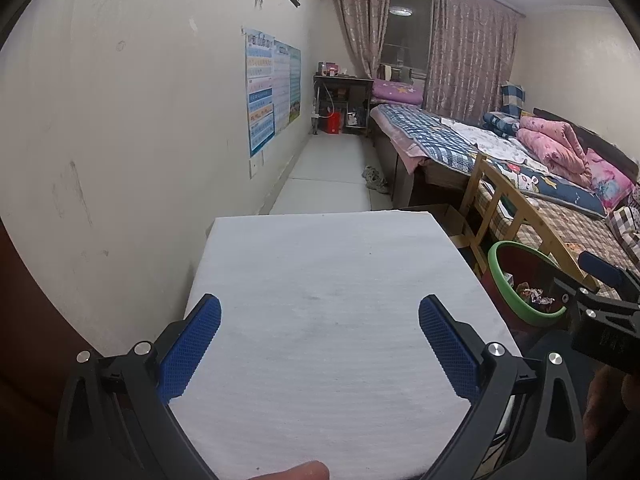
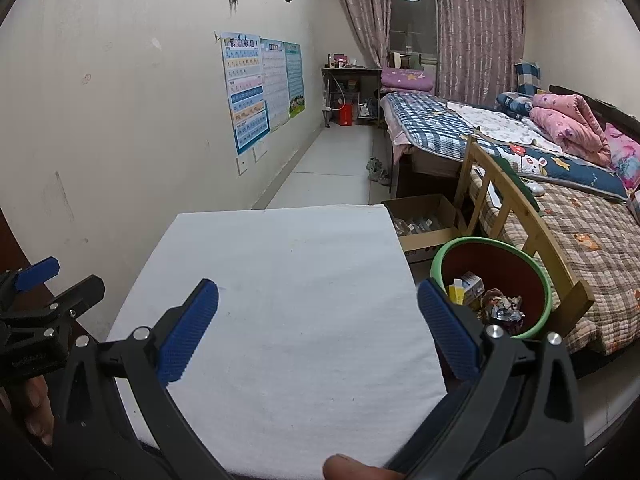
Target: Collect trash
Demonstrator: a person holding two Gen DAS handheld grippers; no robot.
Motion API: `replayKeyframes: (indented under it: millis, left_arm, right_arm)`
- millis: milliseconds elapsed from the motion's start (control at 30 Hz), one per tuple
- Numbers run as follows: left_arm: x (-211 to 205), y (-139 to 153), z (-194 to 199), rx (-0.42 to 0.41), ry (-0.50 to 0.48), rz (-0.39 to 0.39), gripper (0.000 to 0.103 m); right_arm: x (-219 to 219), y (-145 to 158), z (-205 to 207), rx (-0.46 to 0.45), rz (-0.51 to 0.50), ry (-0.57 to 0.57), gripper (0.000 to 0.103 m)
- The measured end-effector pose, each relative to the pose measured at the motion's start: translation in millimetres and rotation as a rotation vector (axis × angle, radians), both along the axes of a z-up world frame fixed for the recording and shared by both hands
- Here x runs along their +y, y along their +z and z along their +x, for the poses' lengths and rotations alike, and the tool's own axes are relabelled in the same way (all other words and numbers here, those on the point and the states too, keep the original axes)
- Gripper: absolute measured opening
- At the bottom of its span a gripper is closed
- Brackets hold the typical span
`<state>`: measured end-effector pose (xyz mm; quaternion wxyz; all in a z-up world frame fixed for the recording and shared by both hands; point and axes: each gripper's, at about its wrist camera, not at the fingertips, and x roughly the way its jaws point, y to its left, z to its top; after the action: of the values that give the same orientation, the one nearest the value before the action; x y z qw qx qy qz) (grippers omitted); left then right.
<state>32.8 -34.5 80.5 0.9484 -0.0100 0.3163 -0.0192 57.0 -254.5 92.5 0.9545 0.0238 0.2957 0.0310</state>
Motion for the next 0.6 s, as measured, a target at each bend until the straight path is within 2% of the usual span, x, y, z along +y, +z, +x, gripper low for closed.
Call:
replayKeyframes:
  millis: [600]
  left_arm:
    - [1.1,-1.9,4.9,0.006,0.020,0.002,0.095]
  right_arm:
    - [3.6,-3.4,3.6,0.015,-0.006,0.014,0.098]
